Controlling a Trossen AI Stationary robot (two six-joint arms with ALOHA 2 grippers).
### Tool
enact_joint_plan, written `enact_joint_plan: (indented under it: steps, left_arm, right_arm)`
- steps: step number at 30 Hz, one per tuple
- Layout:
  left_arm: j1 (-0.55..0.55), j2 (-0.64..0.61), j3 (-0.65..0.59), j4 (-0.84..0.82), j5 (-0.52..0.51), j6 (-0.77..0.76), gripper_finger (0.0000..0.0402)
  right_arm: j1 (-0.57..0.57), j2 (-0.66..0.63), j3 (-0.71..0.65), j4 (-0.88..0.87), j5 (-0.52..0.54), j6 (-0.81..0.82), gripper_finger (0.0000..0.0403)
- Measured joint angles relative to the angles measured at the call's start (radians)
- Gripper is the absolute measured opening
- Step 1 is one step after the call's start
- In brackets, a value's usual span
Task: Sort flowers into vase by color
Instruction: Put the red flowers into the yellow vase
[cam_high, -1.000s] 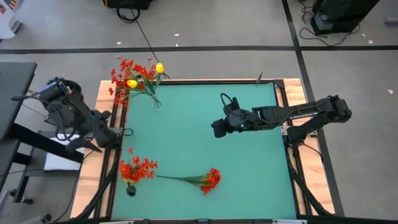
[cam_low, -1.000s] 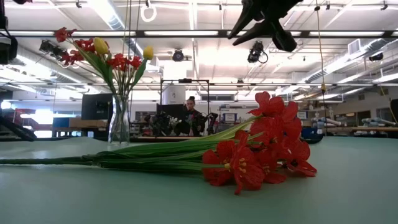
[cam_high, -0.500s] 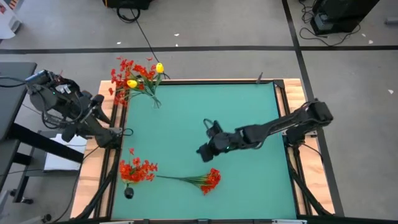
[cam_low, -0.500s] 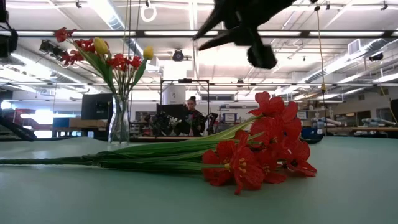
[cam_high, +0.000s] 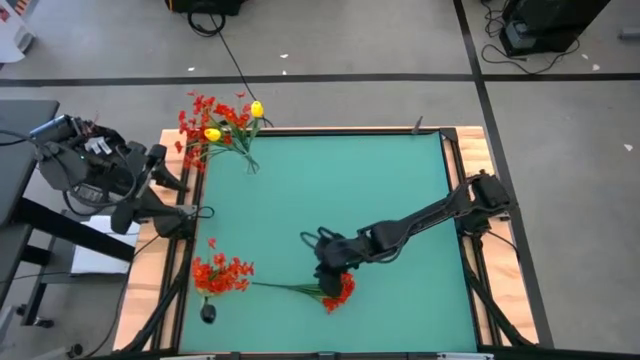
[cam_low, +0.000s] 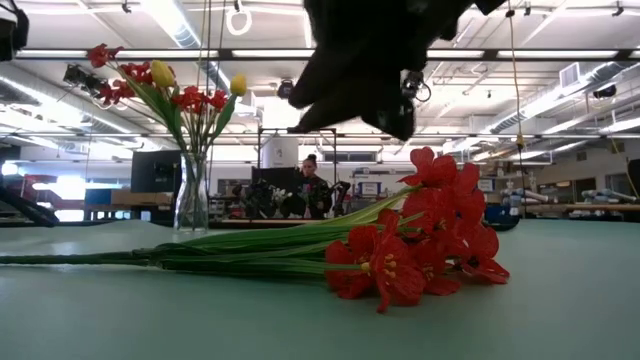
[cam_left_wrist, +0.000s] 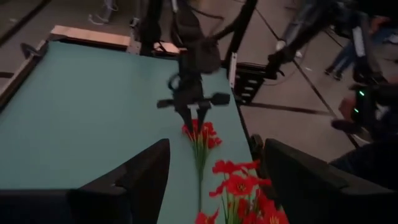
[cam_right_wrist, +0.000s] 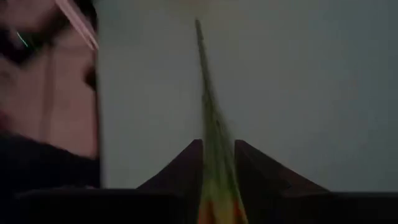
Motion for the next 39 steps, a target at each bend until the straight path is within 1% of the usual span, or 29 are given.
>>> enact_joint_plan:
  steps: [5,10,14,18,24,32,36,39]
  left_arm:
    - [0.017,0.051,0.009,-0.001,-0.058,-0.018,0.0265]
    - [0.084,0.101,0.009,-0.001,-0.093,-0.04,0.0265]
    - [0.151,0.146,0.009,-0.001,-0.108,-0.048,0.0265]
    - [0.224,0.198,0.009,-0.001,-0.107,-0.047,0.0265]
    - [0.345,0.255,0.008,0.003,-0.106,-0.049,0.0265]
    - [0.456,0.31,0.008,0.003,-0.052,-0.041,0.0265]
    - [0.487,0.327,0.008,0.003,-0.035,-0.04,0.0265]
    - [0.498,0.333,0.008,0.003,-0.035,-0.039,0.0265]
  right_arm:
    - [0.003,0.076,0.059,-0.026,-0.018,-0.201,0.0158]
    - [0.001,0.133,0.088,-0.026,-0.018,-0.337,0.0213]
    - [0.006,0.157,0.1,-0.028,-0.013,-0.444,0.0236]
    - [0.011,0.172,0.1,-0.027,0.005,-0.509,0.0238]
    - [0.019,0.207,0.101,0.018,-0.027,-0.528,0.0238]
    - [0.037,0.245,0.102,0.03,-0.021,-0.543,0.0235]
    - [0.036,0.266,0.1,0.012,-0.018,-0.543,0.0216]
    - [0.036,0.264,0.101,-0.011,-0.009,-0.542,0.0187]
